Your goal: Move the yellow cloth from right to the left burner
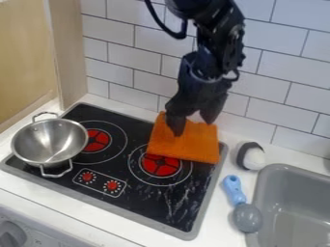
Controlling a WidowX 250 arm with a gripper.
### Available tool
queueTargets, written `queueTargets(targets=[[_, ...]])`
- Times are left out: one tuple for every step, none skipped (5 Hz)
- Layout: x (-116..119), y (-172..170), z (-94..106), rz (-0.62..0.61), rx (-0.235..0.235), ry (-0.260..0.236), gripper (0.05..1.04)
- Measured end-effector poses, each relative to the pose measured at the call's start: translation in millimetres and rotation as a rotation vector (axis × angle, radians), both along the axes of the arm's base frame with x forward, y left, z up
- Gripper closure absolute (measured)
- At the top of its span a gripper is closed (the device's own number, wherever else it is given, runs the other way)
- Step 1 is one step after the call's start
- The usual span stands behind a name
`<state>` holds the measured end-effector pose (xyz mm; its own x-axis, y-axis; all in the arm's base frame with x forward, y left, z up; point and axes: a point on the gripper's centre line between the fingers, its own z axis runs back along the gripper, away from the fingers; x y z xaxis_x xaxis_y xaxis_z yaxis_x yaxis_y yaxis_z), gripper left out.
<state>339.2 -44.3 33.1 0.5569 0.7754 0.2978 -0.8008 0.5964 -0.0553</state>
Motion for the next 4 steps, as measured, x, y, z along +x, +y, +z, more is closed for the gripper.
queueTargets(targets=[[4.7,-0.6,-7.6,-0.006,0.013,0.033,0.085],[6.4,-2.4,-18.0,-0.002,0.011,0.060,0.085],[13.2,-2.2,-18.7,-0.001,0.008,0.056,0.085],[13.9,10.2,-22.7,0.041,0.008,0.069,0.085]])
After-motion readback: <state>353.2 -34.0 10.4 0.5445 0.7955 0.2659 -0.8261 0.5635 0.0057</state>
